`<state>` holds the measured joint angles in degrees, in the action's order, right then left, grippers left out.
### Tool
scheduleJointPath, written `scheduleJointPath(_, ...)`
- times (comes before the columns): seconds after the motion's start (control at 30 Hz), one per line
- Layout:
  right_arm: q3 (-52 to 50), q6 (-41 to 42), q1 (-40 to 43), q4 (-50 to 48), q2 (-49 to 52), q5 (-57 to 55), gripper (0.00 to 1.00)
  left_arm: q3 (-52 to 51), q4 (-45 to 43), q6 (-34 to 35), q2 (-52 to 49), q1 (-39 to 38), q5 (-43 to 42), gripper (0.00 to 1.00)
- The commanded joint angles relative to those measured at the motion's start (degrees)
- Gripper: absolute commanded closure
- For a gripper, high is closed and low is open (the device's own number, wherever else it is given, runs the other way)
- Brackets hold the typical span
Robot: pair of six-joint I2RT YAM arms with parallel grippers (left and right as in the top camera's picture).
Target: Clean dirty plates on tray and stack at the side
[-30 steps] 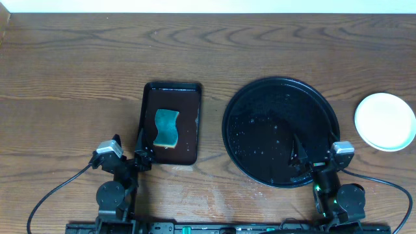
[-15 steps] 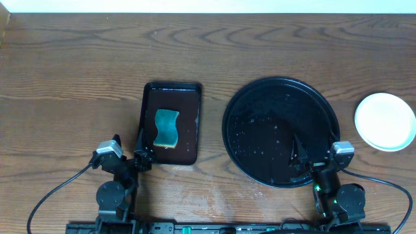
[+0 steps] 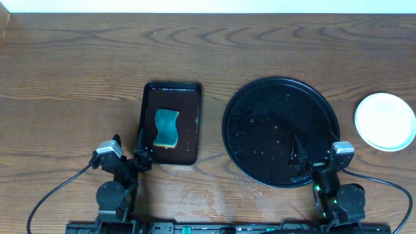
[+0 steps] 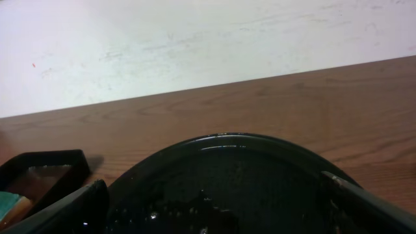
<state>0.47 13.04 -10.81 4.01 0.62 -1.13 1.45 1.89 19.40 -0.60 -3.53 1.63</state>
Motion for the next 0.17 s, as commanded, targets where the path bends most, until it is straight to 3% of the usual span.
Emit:
scheduleJointPath(0.0, -0.2, 0.6, -0.7, 0.1, -0.3, -0.5, 0.01, -1.2, 1.9, -0.9, 0.3, -0.2, 0.5, 0.16)
scheduleJointPath(0.13, -0.2, 0.6, -0.7, 0.1, -0.3, -0.5, 0.01, -1.2, 1.9, -0.9, 0.3, -0.2, 0.6, 0.16)
